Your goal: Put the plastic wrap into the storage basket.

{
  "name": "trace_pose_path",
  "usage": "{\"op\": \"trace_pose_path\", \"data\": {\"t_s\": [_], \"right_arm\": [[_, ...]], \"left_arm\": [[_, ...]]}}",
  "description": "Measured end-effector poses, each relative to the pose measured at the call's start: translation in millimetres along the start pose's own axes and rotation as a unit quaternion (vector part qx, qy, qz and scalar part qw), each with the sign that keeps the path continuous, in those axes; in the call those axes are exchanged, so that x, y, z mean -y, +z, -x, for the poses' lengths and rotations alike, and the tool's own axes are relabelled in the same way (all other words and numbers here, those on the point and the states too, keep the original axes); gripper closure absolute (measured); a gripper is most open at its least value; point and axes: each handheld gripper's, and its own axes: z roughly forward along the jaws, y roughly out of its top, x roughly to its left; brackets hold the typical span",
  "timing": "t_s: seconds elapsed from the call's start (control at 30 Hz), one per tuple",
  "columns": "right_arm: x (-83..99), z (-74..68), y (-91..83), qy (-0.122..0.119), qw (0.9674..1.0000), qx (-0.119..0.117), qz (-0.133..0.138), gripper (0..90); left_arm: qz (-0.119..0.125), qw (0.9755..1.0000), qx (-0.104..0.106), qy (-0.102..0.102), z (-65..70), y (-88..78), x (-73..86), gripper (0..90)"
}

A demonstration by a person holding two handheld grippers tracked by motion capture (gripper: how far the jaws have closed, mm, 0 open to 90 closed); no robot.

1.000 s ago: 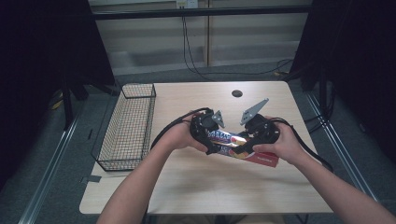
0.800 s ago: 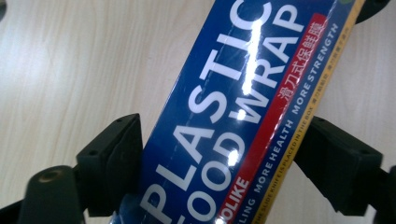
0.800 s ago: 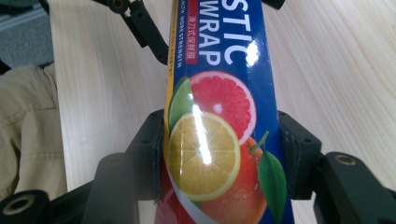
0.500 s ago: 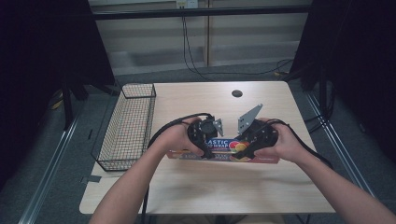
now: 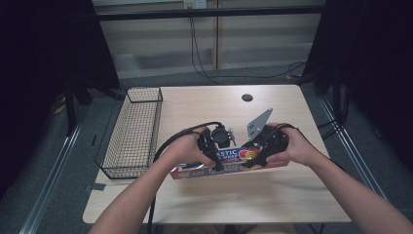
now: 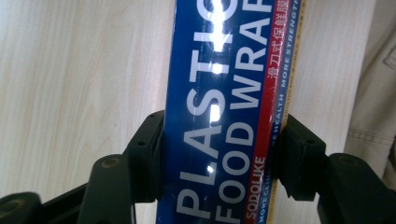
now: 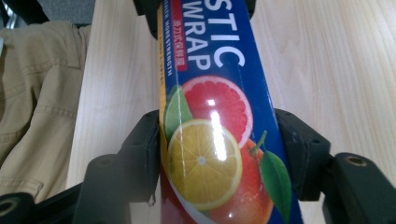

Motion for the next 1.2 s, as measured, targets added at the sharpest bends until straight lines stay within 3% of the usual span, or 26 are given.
{"op": "trace_pose_path", "data": {"t_s": [0.1,0.13,0.17,0.2,0.27,0.33,0.5,0.7,0.8,0.87,0.93,0.97,1.0,1.13,1.2], "right_arm": [[0.4,1.6,0.6,0.009,0.9999,-0.001,0.009,33.8],[1.2,2.8,0.7,0.011,0.9999,0.005,0.011,26.6],[1.2,2.8,0.7,0.011,0.9999,0.005,0.011,26.6],[1.5,2.7,0.4,0.018,0.9996,0.013,0.016,21.3],[3.1,6.1,-5.4,0.026,0.9989,0.029,0.025,17.0],[6.4,9.6,-13.6,0.034,0.9983,0.038,0.029,13.9],[11.3,13.3,-23.1,0.051,0.9964,0.053,0.042,12.6],[16.4,13.6,-29.3,0.063,0.9943,0.064,0.057,11.6],[19.8,14.4,-32.7,0.069,0.9931,0.067,0.068,10.9],[22.4,15.5,-34.8,0.077,0.9918,0.072,0.073,9.7],[23.2,15.9,-35.5,0.078,0.9917,0.071,0.073,9.7],[24.5,16.2,-36.2,0.078,0.9914,0.074,0.074,9.3],[25.9,16.1,-36.6,0.083,0.9905,0.075,0.079,9.0],[30.0,14.8,-35.8,0.09,0.9899,0.076,0.078,8.0],[32.1,13.0,-34.5,0.088,0.9901,0.08,0.075,7.3]], "left_arm": [[0.001,0.9998,0.012,-0.017,0.5,-4.1,1.3,43.5],[-0.01,0.9993,0.011,-0.033,-1.0,-5.3,3.3,43.7],[-0.01,0.9993,0.011,-0.033,-1.0,-5.3,3.3,43.8],[-0.01,0.999,0.0,-0.043,-0.7,-5.0,5.6,43.8],[-0.02,0.9989,-0.001,-0.043,-3.7,-6.0,10.1,44.0],[-0.018,0.9982,-0.001,-0.056,-4.8,-6.4,15.3,44.2],[-0.021,0.9959,-0.012,-0.087,-9.3,-8.5,25.6,44.6],[-0.026,0.9941,-0.027,-0.101,-13.5,-15.2,33.9,44.7],[-0.019,0.9926,-0.026,-0.117,-18.1,-21.5,40.7,44.7],[-0.013,0.9902,-0.029,-0.136,-19.7,-23.9,44.9,44.7],[-0.013,0.99,-0.033,-0.137,-22.4,-26.8,48.8,44.7],[-0.008,0.9876,-0.032,-0.153,-23.2,-28.4,51.3,44.7],[-0.007,0.9881,-0.036,-0.15,-25.0,-29.9,53.0,44.7],[-0.003,0.9818,-0.041,-0.185,-29.2,-35.0,61.3,44.7],[-0.003,0.9811,-0.048,-0.188,-31.3,-37.2,64.8,44.7]]}}
